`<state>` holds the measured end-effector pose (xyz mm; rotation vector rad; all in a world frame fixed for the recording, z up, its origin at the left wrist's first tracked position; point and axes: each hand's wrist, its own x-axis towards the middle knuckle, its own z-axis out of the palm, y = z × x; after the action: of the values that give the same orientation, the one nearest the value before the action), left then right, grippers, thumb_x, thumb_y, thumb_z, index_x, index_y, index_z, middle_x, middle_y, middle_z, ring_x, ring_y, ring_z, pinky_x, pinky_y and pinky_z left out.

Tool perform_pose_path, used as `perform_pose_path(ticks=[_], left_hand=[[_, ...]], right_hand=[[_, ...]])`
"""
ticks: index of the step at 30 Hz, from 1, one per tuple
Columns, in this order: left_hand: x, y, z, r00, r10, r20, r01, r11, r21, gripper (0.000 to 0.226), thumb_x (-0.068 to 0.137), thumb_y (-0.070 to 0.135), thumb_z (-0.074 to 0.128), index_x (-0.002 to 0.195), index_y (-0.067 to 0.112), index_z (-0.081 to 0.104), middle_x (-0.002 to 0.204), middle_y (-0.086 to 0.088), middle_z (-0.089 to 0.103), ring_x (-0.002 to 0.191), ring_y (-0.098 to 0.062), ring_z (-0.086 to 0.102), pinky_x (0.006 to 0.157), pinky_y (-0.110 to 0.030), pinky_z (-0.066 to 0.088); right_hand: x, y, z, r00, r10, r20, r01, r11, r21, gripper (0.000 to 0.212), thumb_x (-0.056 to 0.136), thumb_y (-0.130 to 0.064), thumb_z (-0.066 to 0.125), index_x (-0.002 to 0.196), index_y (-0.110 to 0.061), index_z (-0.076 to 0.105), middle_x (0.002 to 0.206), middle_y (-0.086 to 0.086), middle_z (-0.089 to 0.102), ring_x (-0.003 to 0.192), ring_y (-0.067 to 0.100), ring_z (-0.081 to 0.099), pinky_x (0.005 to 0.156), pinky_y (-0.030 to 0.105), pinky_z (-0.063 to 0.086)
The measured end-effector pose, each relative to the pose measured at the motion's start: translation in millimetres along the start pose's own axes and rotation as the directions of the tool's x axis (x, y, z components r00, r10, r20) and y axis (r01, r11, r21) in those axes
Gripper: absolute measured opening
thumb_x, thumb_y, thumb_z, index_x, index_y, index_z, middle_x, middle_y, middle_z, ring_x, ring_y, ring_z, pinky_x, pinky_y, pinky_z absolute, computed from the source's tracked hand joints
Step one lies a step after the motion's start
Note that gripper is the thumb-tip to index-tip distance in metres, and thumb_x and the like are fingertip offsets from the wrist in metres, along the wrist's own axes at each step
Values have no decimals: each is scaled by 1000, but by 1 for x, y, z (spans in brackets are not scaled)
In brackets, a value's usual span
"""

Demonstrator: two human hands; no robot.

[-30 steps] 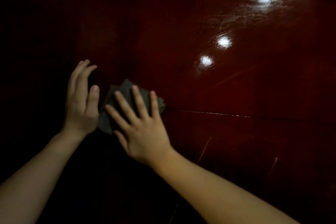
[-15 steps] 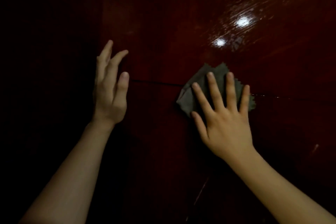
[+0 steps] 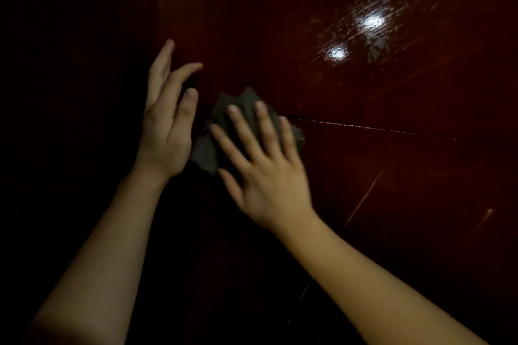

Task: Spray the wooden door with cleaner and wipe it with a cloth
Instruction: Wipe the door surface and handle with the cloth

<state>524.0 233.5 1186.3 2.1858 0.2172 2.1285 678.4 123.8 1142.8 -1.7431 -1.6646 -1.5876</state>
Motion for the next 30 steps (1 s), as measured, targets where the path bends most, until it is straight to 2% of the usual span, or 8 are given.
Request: perform_pose_path(ticks=[3,7,10,14,17,20,26,30], left_hand=[[-2,-3,6,1000,15,0,-15,994,113,46,109,37,37,145,15,55,170,-10,22,160,-22,17,131,-52,11],[-3,-1,11,999,46,13,-48,980,192,52,104,48,38,144,20,55,170,-5,26,161,-25,10,130,-47,-1],[-2,2,10,1000,25,8,-26,990,142,52,103,49,38,145,23,55,170,-2,27,161,-23,9,130,-45,-3],[-3,7,9,1000,-30,11,28,996,87,47,106,43,36,146,25,52,170,-2,27,161,-21,8,127,-37,-8],[-15,18,19,999,-36,21,34,993,110,46,107,40,35,145,22,53,170,-5,26,161,-23,8,126,-46,-11],[-31,24,35,999,-14,46,4,978,209,46,109,40,33,144,20,55,170,-6,24,161,-23,9,126,-56,-10],[-38,51,74,998,47,50,-62,930,363,46,109,39,37,146,16,52,170,-11,22,161,-27,13,124,-66,-5],[-59,92,131,960,143,242,-246,847,472,51,107,43,38,153,21,43,173,-12,16,161,-28,8,125,-69,4]], right_hand=[[-49,68,-7,993,115,17,-113,990,-80,70,103,-56,34,165,-32,12,173,5,2,158,39,-5,127,58,3],[-117,126,-15,936,344,69,-339,938,-71,70,103,-53,32,165,-28,9,173,9,-3,158,39,-10,124,66,5],[-118,107,-9,859,505,83,-507,862,3,70,104,-53,28,164,-29,0,172,9,-15,156,40,-17,123,69,1],[-84,27,10,965,253,72,-254,967,5,73,102,-55,37,165,-30,10,172,9,-2,157,45,-7,123,68,-1],[-64,-18,13,993,87,85,-90,996,27,68,105,-55,36,165,-32,12,174,4,-1,158,39,-8,124,65,-1],[-71,-4,13,996,55,73,-57,998,25,66,106,-57,33,165,-36,12,174,0,1,159,36,-7,125,64,2],[-151,112,6,931,361,50,-357,932,-64,69,104,-60,32,164,-32,14,173,5,3,158,41,-3,123,68,5],[-208,194,-5,769,637,59,-635,771,-42,69,105,-57,20,165,-30,0,173,8,-11,157,40,-12,123,68,4]])
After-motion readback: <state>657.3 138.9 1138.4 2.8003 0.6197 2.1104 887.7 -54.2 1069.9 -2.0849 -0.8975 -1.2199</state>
